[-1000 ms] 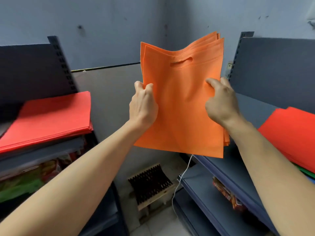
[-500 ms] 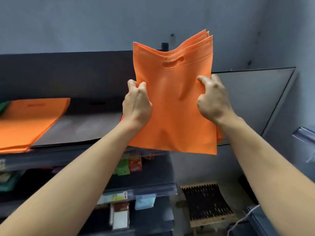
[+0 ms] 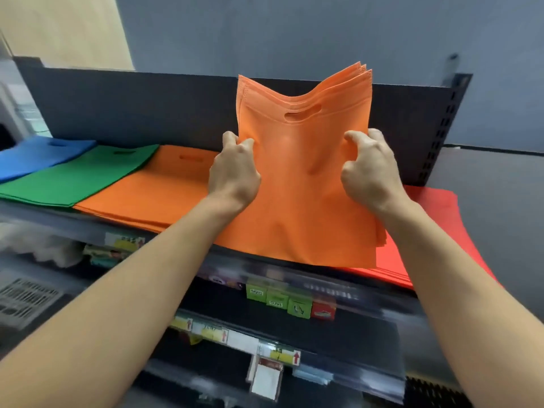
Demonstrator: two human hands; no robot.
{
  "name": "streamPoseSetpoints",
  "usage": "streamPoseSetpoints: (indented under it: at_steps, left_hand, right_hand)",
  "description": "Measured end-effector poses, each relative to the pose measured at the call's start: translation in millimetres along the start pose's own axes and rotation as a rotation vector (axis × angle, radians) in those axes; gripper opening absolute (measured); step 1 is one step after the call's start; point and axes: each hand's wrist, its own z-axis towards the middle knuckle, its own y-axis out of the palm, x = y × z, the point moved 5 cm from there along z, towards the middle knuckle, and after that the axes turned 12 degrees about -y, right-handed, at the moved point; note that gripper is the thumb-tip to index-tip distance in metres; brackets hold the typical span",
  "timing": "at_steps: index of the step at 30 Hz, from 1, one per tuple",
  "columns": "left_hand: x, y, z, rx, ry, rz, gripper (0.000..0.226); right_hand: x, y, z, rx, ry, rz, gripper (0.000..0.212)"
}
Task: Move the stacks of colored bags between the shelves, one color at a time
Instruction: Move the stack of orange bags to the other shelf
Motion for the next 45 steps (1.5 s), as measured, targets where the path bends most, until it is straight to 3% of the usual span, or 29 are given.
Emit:
streamPoseSetpoints:
  at_steps: [7, 12, 21, 30, 35, 45]
  left_hand:
    - [-77, -31, 36, 0.034, -0.107, 0.097, 0.035]
    - [-137, -39, 76, -0.031, -0.101, 0.126, 0.042]
    - [-246, -28, 151, -0.199, -0.068, 0.247, 0.036]
    - [-296, 16, 175, -0.384, -0.027, 0.344, 0.031]
    - [-278, 21, 176, -0.282, 0.074, 0.416, 0.028]
    - [-97, 5, 103, -0.195, 0.561, -0.116, 0.032]
  right_hand:
    - [-59, 61, 33, -0.100, -0.090, 0.078, 0.055]
    - [-102, 104, 55, -0.137, -0.106, 0.073, 0.055]
    - [-171, 217, 83, -0.261, 0.050, 0.026, 0.042]
    - [-157, 277, 71, -0.442, 0.237, -0.150, 0.028]
    - [-158, 262, 73, -0.368, 0.196, -0.305, 0.017]
    - [-158, 137, 40, -0.088, 0.017, -0.568, 0.037]
